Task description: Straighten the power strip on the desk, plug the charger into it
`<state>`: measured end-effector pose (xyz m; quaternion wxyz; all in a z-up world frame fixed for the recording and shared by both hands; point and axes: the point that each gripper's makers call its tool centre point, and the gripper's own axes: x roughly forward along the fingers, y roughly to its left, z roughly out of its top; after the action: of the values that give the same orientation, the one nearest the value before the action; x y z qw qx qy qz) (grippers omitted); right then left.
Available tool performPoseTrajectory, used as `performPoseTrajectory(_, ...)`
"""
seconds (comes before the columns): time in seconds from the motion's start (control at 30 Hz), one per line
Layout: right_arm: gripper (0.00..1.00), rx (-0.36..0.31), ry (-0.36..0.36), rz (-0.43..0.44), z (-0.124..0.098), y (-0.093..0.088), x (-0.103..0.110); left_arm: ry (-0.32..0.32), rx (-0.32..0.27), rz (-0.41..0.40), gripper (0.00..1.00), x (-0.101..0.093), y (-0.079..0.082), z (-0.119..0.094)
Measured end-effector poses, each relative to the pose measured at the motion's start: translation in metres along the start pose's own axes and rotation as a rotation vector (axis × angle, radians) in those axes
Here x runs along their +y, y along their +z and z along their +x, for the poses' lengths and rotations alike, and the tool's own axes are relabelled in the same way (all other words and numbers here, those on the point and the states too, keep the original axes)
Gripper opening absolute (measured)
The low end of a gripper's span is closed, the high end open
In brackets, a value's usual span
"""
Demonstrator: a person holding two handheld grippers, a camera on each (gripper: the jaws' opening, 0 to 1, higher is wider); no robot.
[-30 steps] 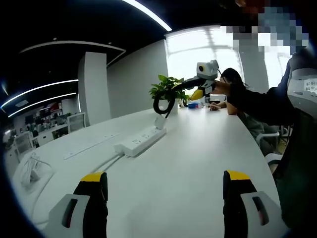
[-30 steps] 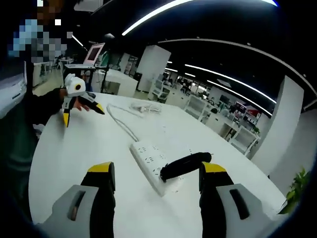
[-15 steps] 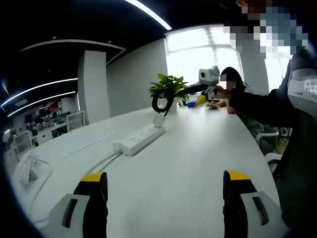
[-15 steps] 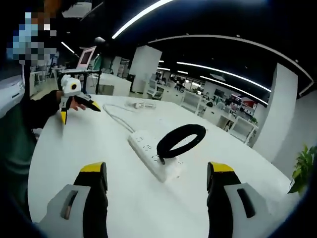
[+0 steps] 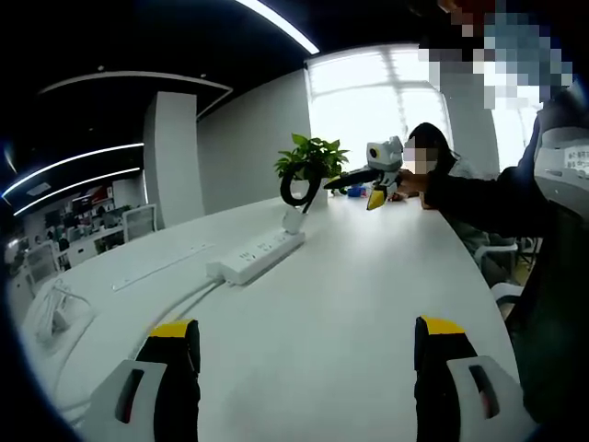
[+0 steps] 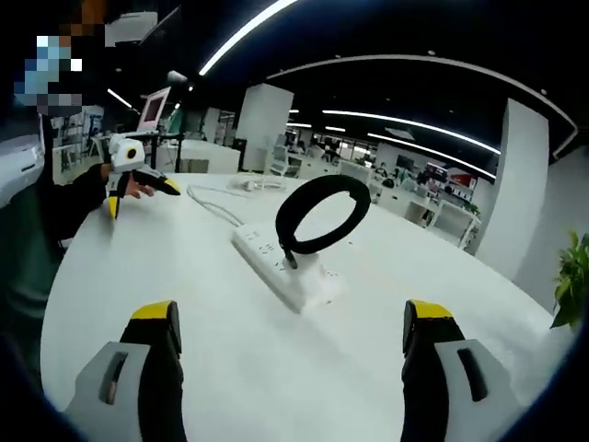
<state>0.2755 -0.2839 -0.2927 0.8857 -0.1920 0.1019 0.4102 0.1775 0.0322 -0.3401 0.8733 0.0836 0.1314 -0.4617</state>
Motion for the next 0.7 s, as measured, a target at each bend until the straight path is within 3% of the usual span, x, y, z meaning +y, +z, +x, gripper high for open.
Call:
performPoseTrajectory(0.23, 0.99, 0.02, -0.011, -0.037, 0.005, -0.007, -0.002, 0.002, 0.001, -0.003, 0.99, 0.001, -0.001, 0.0)
performPoseTrajectory(0.47, 0.92, 0.068, -0.005, -0.114, 0.017, -0.009, -0.002, 0.001, -0.006, -0.01, 0.99, -0.001, -0.003, 0.0)
performPoseTrajectory(0.7, 0.89, 0.082, 0.013, -0.133, 0.031, -0.003, 0.001, 0.003, -0.01, -0.01, 0.99, -0.001, -0.002, -0.002)
